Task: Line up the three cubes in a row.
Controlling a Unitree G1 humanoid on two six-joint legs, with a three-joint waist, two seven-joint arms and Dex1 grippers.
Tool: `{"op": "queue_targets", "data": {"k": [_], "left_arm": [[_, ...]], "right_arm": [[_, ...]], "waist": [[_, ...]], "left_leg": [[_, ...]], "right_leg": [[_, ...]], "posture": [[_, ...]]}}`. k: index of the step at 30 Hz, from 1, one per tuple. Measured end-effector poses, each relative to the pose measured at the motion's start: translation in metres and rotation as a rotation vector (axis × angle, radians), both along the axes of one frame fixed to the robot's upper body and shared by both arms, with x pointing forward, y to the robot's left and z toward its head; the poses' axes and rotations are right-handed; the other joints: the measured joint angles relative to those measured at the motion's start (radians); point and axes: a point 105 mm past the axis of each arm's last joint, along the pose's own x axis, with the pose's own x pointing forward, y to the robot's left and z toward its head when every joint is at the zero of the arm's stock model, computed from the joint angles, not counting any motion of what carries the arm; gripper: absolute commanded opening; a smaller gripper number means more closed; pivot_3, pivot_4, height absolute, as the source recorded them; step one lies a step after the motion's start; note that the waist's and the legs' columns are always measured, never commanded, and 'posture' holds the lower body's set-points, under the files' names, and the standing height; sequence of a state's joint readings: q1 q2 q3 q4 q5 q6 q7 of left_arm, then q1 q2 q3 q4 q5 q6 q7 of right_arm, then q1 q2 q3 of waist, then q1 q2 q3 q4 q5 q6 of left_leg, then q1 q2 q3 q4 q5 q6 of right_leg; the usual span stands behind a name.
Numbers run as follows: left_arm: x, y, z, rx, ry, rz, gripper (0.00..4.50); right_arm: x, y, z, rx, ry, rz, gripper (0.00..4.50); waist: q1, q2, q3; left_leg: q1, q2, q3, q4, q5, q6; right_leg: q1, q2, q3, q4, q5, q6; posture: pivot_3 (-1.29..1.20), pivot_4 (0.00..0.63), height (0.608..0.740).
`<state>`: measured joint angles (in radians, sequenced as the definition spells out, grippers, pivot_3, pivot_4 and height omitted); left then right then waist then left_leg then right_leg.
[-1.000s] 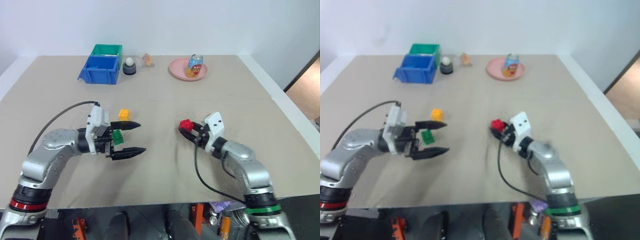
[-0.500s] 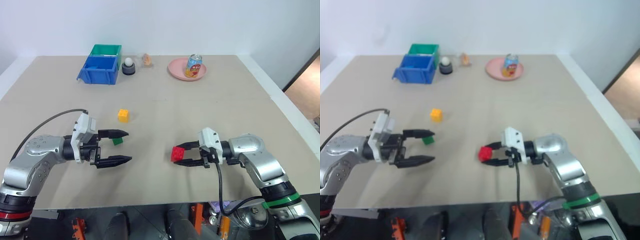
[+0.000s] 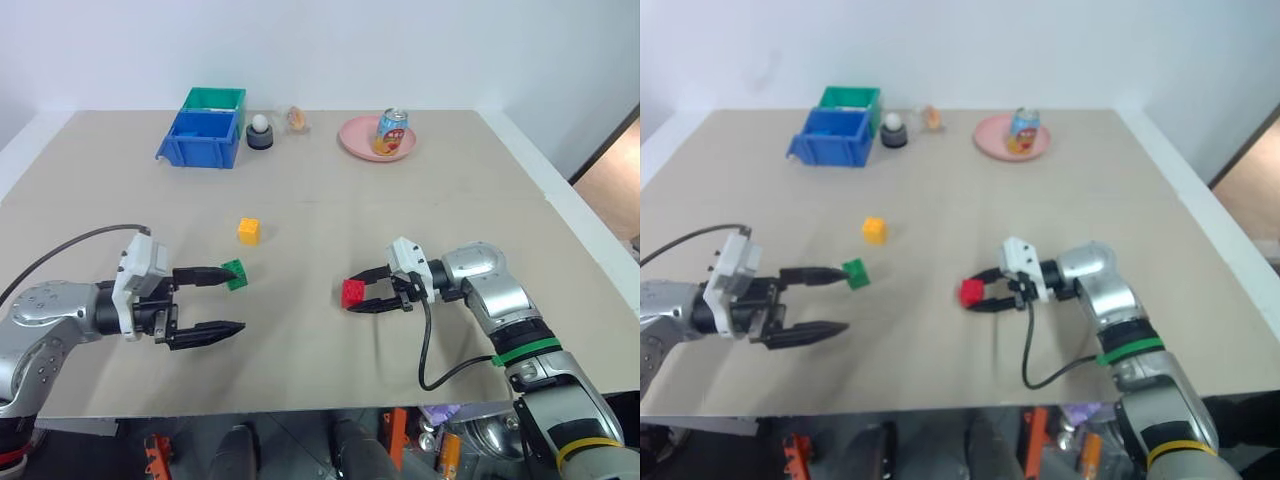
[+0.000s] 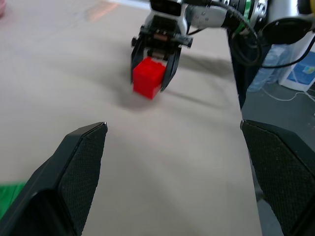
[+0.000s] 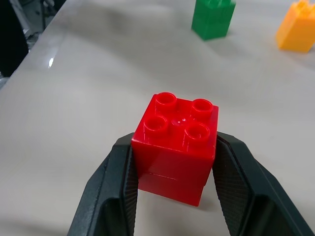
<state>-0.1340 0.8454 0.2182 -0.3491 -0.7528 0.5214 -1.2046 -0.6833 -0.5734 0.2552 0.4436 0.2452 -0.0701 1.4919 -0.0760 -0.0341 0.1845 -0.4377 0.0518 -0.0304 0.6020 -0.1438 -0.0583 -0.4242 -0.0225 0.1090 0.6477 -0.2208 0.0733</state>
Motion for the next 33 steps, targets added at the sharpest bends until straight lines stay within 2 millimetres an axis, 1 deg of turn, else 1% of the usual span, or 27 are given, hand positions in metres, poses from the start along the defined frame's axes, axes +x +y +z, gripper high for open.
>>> {"op": "queue_targets", "data": {"k": [2, 5, 10, 14, 15, 19, 27, 33], "left_arm": [[-0.001, 0.004, 0.005, -0.014, -0.013, 0.012, 4.5], [-0.001, 0.01, 0.007, -0.018, -0.018, 0.023, 4.5], [-0.005, 0.01, 0.008, -0.02, -0.043, -0.008, 4.5], [-0.007, 0.011, 0.005, -0.015, -0.043, -0.026, 4.5], [-0.01, 0.011, 0.0, -0.004, -0.034, -0.049, 4.5], [-0.013, 0.011, -0.008, 0.009, -0.023, -0.078, 4.5], [-0.008, 0.013, -0.008, -0.004, -0.043, -0.104, 4.5], [-0.009, 0.01, -0.01, -0.004, -0.041, -0.137, 4.5]], "right_arm": [[-0.004, -0.002, -0.003, -0.016, -0.016, 0.03, 1.61], [-0.007, -0.001, -0.006, -0.032, -0.022, 0.054, 1.61], [-0.009, 0.003, -0.011, -0.031, -0.021, 0.082, 1.61], [-0.009, 0.007, -0.016, -0.034, -0.004, 0.096, 1.61], [-0.009, 0.009, -0.015, -0.039, -0.009, 0.108, 1.61], [-0.009, 0.01, -0.016, -0.038, -0.005, 0.112, 1.61], [-0.009, 0.005, -0.016, -0.051, -0.022, 0.11, 1.61], [-0.01, 0.002, -0.017, -0.052, -0.021, 0.105, 1.61]], "waist": [[0.0, 0.0, 0.0], [0.0, 0.0, 0.0], [0.0, 0.0, 0.0], [0.0, 0.0, 0.0], [-0.001, 0.0, 0.0], [-0.001, 0.0, 0.0], [-0.001, 0.0, 0.0], [-0.001, 0.0, 0.0]], "left_leg": [[0.0, 0.0, 0.0, 0.0, 0.0, 0.0], [0.001, 0.0, 0.0, 0.0, 0.0, 0.0], [0.001, 0.0, 0.0, 0.001, 0.0, 0.0], [0.001, 0.0, 0.0, 0.001, 0.0, 0.0], [0.001, 0.0, 0.0, 0.0, 0.0, 0.0], [0.001, 0.0, 0.0, 0.001, 0.0, 0.0], [0.001, 0.0, 0.0, 0.001, 0.0, 0.0], [0.001, 0.0, 0.0, 0.001, 0.0, 0.0]], "right_leg": [[0.0, 0.0, 0.0, 0.0, 0.0, 0.0], [0.0, 0.0, 0.0, 0.0, 0.001, -0.001], [0.0, 0.0, 0.0, 0.0, 0.001, -0.001], [0.0, 0.0, 0.0, 0.0, 0.001, -0.001], [0.0, 0.0, 0.0, 0.0, 0.001, -0.001], [0.0, 0.0, 0.0, 0.0, 0.001, -0.001], [0.0, 0.0, -0.001, 0.001, 0.001, -0.001], [0.001, 0.0, 0.0, 0.001, 0.001, -0.001]], "posture": [[0.0, 0.15, 0.74], [0.0, 0.15, 0.74], [0.0, 0.15, 0.74], [0.0, 0.15, 0.74], [0.0, 0.15, 0.74], [0.0, 0.15, 0.74], [0.0, 0.15, 0.74], [0.0, 0.15, 0.74]]}}
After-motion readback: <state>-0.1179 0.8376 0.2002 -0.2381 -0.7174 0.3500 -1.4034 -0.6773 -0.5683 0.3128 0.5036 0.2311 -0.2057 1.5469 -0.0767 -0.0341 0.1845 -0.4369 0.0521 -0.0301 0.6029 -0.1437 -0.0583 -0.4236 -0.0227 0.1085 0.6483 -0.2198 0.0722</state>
